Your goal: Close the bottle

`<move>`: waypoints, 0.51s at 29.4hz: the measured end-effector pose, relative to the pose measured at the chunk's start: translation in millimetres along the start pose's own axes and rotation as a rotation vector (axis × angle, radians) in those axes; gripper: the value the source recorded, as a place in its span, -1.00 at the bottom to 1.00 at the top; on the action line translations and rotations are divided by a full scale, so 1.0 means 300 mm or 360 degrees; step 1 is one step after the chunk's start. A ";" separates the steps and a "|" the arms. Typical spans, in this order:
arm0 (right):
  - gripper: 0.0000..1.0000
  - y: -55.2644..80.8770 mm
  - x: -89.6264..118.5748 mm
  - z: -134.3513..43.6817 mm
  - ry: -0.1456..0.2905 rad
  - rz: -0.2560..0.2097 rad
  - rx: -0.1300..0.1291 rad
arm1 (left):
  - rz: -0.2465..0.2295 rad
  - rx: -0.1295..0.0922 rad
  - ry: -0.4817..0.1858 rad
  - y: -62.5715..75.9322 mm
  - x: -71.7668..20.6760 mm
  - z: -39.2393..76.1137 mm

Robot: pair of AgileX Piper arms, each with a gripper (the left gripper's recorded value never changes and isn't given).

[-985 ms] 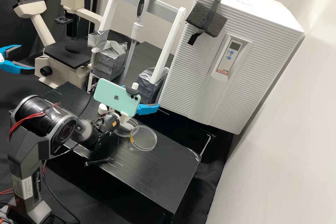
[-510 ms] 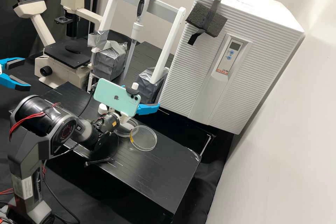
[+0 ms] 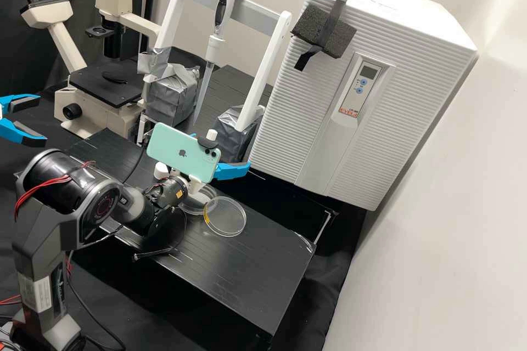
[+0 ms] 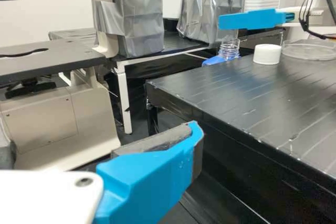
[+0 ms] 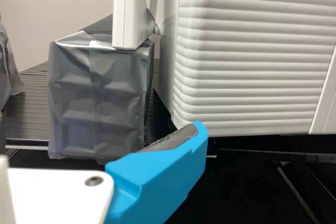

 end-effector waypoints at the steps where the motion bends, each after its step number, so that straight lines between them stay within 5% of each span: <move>1: 1.00 0.000 0.000 0.000 0.0000 0.0000 0.0000 | -0.0006 -0.0004 -0.0007 -0.001 0.000 0.001; 12: 1.00 0.000 0.000 0.000 0.0000 0.0000 0.0000 | -0.0043 -0.0024 -0.0044 -0.008 -0.002 0.007; 15: 1.00 0.000 0.000 0.000 0.0000 0.0000 0.0000 | -0.0048 -0.0058 -0.0041 -0.009 -0.005 0.005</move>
